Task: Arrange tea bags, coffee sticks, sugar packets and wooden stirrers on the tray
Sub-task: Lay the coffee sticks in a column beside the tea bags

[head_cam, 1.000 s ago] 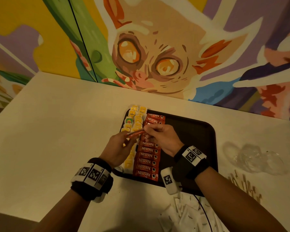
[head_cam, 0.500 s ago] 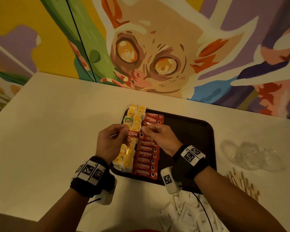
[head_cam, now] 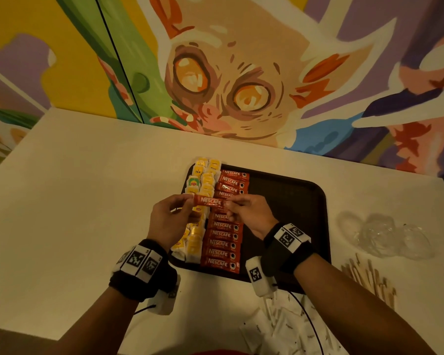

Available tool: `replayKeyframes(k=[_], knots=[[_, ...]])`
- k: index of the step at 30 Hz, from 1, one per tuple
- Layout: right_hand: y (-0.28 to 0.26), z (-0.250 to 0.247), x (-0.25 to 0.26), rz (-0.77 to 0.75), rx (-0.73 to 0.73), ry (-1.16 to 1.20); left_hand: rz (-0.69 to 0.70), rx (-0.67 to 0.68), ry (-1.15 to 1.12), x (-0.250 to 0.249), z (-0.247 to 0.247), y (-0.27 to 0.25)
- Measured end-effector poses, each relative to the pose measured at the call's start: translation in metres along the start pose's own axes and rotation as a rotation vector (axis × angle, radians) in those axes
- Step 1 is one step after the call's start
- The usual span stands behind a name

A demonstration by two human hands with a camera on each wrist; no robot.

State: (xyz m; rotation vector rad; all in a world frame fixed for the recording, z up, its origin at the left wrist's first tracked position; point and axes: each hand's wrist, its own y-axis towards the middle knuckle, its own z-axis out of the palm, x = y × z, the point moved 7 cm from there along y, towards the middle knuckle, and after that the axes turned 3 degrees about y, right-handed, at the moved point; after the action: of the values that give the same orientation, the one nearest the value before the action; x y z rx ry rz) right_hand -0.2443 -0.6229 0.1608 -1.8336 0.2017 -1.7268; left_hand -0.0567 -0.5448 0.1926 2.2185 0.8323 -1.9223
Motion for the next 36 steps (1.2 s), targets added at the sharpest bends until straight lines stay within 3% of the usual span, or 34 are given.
replayKeyframes(k=[5,11,16,36], knots=[[0.030,-0.039,-0.023,0.130,-0.232,-0.081,-0.065,0.029,0.040,0.008,0.002,0.002],[0.049,-0.054,-0.024,0.260,-0.384,-0.187,-0.060,0.073,0.117,0.012,0.002,0.005],[0.057,-0.052,-0.020,0.311,-0.425,-0.237,-0.052,0.092,0.146,0.017,0.002,0.007],[0.065,-0.046,-0.020,0.239,-0.375,-0.438,-0.061,0.124,0.187,0.018,0.002,0.007]])
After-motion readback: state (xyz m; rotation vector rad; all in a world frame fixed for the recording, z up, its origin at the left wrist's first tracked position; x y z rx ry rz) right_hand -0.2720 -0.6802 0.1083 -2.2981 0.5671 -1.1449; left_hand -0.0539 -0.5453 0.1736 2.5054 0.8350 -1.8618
